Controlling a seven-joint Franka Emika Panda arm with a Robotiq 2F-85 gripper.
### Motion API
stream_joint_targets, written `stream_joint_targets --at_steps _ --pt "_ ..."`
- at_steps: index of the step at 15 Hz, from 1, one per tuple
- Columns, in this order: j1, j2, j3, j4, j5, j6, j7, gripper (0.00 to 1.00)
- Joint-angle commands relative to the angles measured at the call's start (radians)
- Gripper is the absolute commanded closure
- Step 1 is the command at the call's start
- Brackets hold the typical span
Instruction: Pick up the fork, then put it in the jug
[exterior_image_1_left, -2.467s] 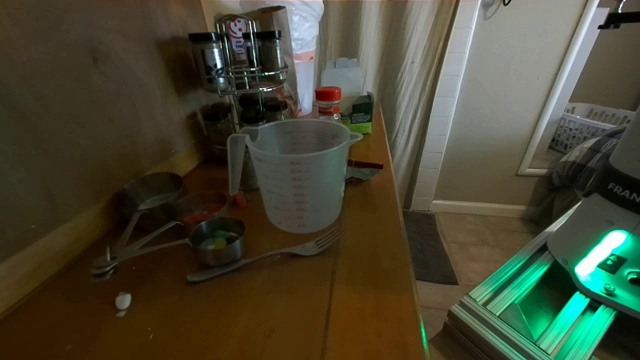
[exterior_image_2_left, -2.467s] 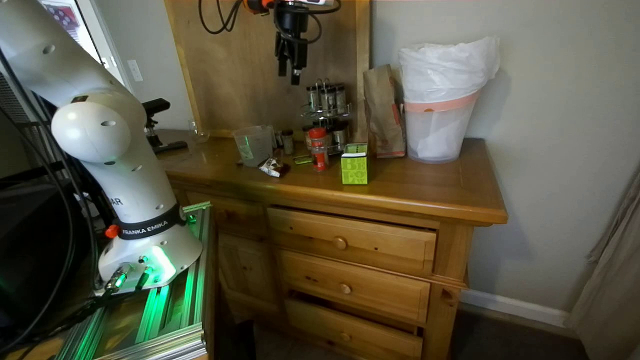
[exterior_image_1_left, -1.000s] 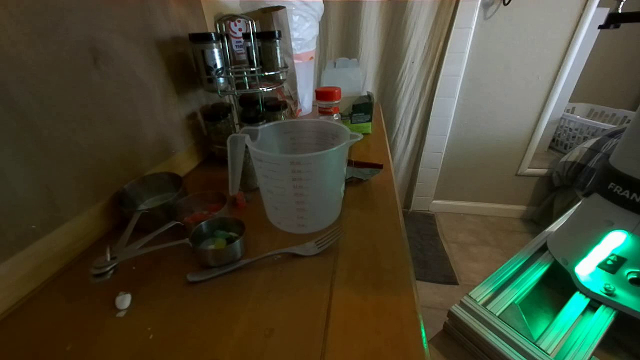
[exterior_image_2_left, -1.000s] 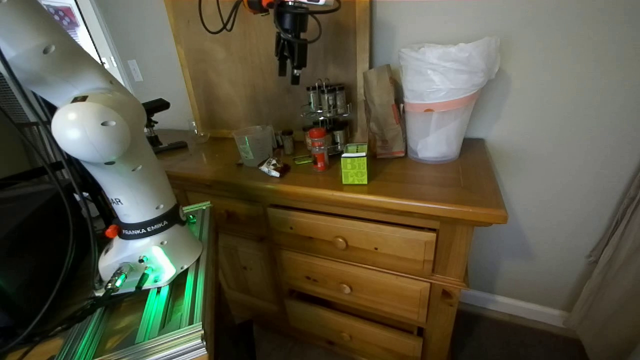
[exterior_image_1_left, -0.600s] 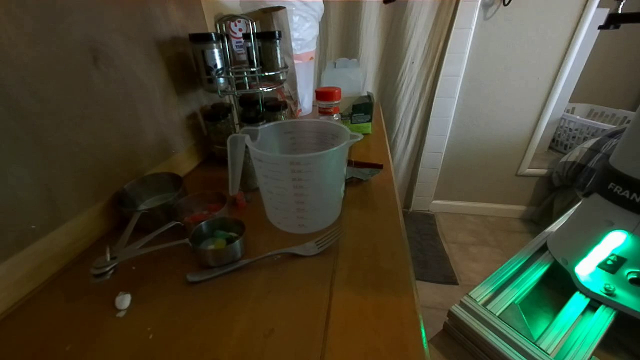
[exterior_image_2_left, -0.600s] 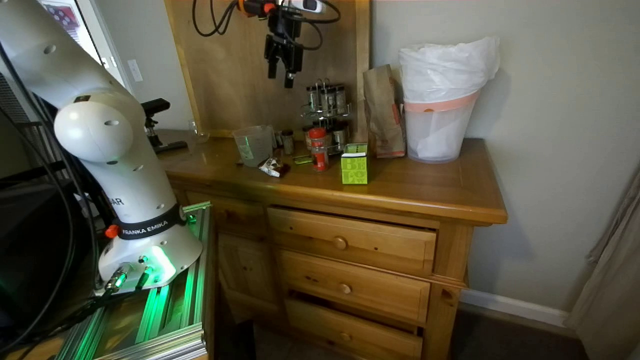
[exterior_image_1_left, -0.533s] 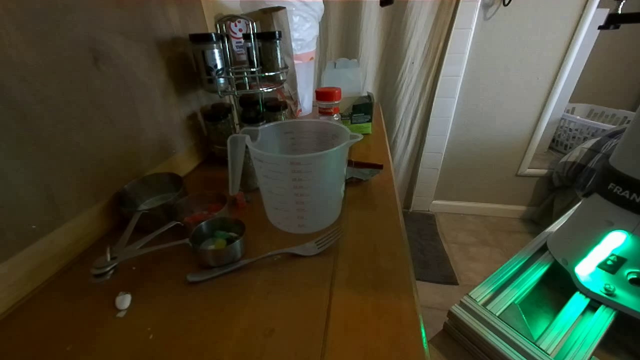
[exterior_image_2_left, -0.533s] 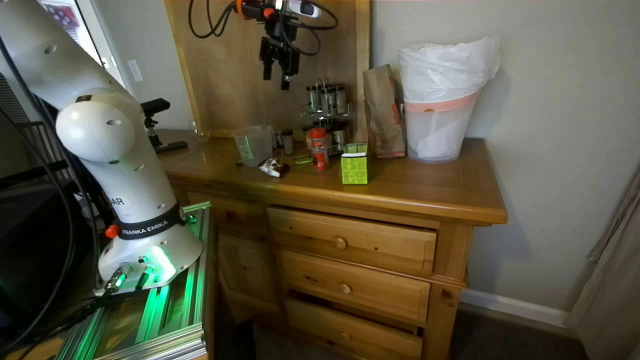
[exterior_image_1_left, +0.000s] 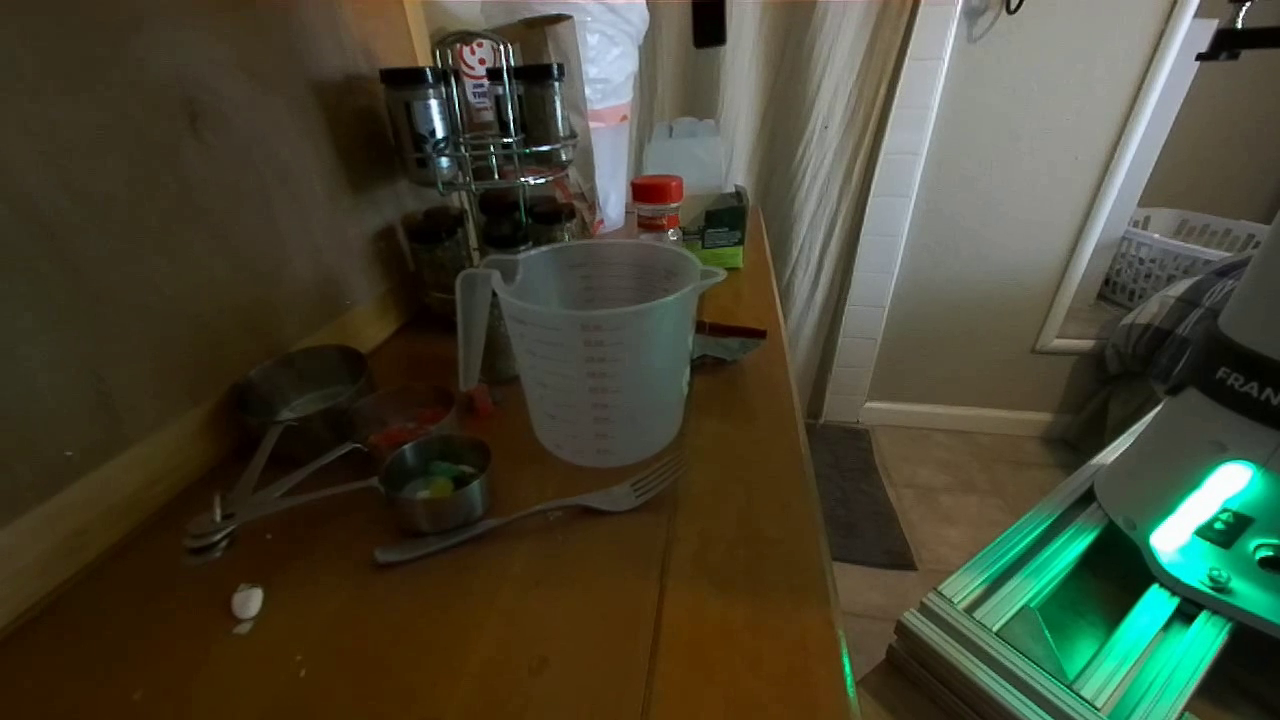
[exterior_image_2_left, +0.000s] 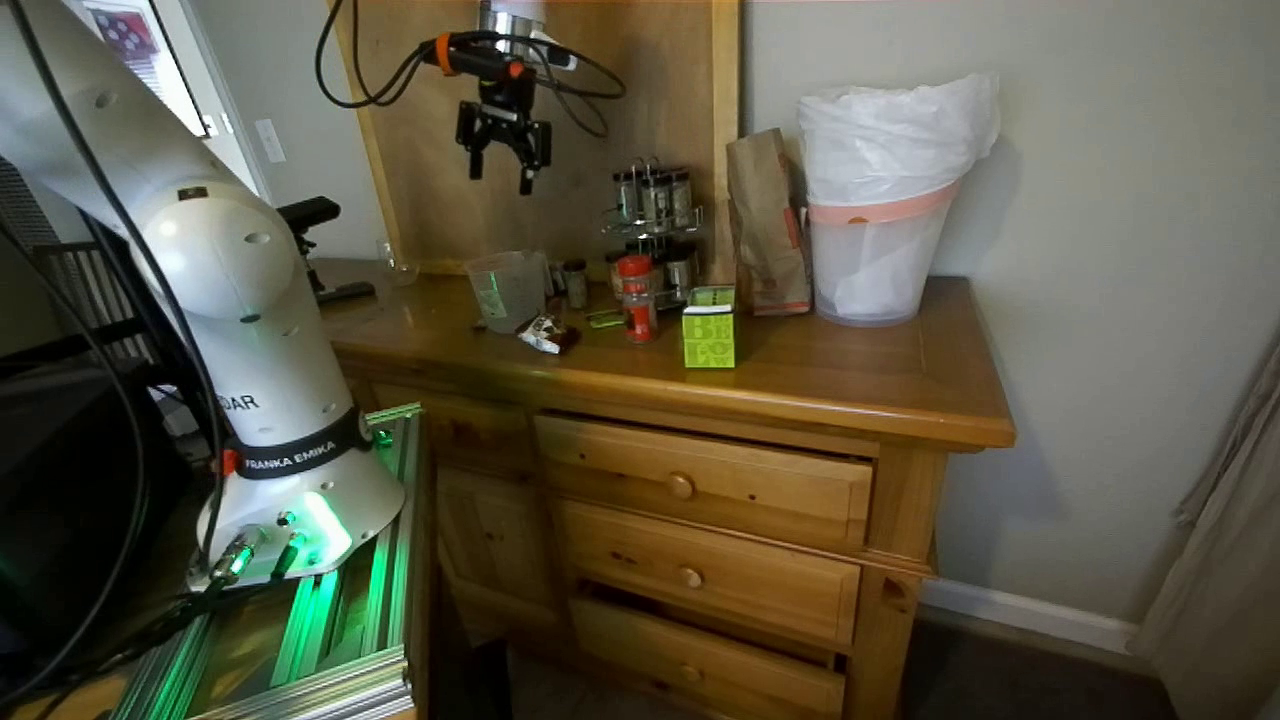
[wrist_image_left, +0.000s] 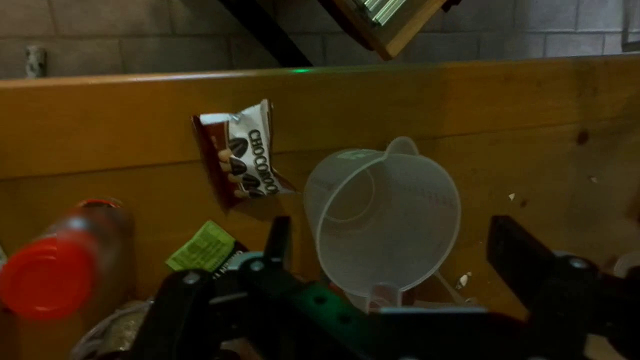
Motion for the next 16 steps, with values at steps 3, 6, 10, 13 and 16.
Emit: stream_joint_targets --at_steps 3,6,10,13,16 --pt "0.123 -0.067 0.092 -0.043 0.02 0.134 -0.062 0.0" --pt "0.119 -0.031 0.092 -0.011 -0.002 0.092 -0.013 0.0" --pt "0.122 -0.017 0.096 -0.016 -0.006 0.121 -0.031 0.0" --pt "0.176 0.032 0.161 -0.02 0.002 0.199 -0.051 0.0" --pt "0.228 0.105 0.235 -0.01 -0.014 0.26 -0.051 0.0"
